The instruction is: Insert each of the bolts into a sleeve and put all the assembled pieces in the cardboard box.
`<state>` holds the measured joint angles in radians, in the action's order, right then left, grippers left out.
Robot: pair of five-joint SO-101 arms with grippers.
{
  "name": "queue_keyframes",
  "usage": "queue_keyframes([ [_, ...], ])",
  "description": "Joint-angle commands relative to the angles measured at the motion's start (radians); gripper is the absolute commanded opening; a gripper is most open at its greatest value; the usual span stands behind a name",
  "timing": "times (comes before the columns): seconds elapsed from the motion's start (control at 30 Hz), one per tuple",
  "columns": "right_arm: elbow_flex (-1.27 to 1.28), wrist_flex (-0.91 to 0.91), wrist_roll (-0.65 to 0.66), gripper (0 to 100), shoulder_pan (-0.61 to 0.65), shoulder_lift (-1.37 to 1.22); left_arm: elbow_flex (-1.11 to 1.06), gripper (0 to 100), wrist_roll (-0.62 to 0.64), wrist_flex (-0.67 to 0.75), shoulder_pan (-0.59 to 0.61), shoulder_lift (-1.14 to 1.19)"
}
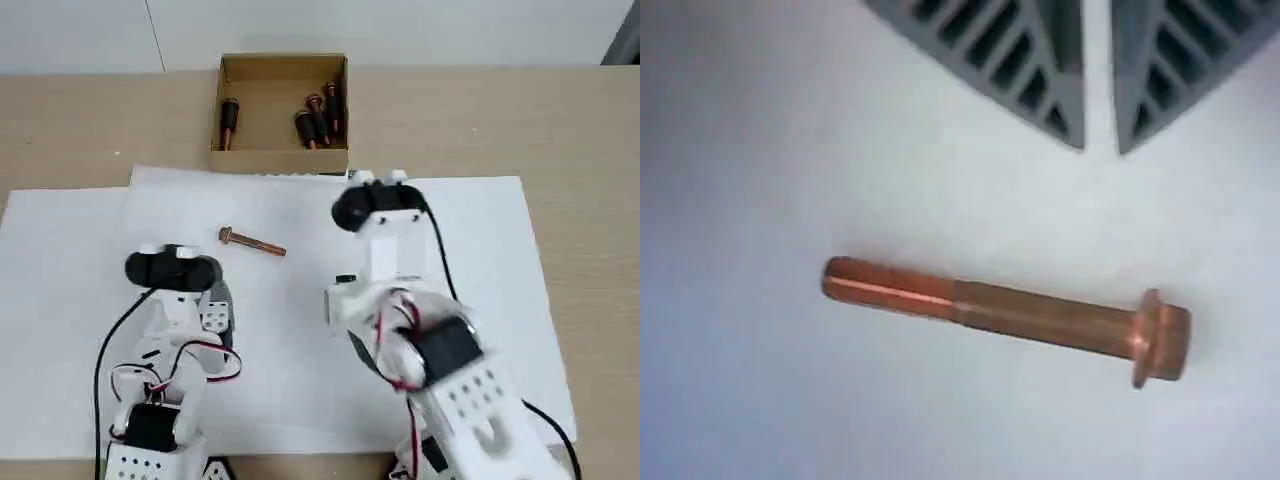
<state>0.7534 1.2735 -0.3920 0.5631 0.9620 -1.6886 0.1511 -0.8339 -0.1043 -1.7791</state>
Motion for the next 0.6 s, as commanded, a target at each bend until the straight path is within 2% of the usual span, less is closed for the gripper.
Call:
queue_keyframes([
  [0.0,-0.051,0.038,0.028,0.3,-0.002,0.122,0.005,1,-0.005,-0.005,-0.009,-0.006],
  [0.17,-0.051,0.071,0.049,0.3,-0.015,0.248,0.005,1,-0.002,-0.005,-0.006,-0.006],
  [0.57,0.029,0.143,0.150,0.3,-0.202,0.604,0.005,1,0.002,-0.005,-0.006,-0.006],
])
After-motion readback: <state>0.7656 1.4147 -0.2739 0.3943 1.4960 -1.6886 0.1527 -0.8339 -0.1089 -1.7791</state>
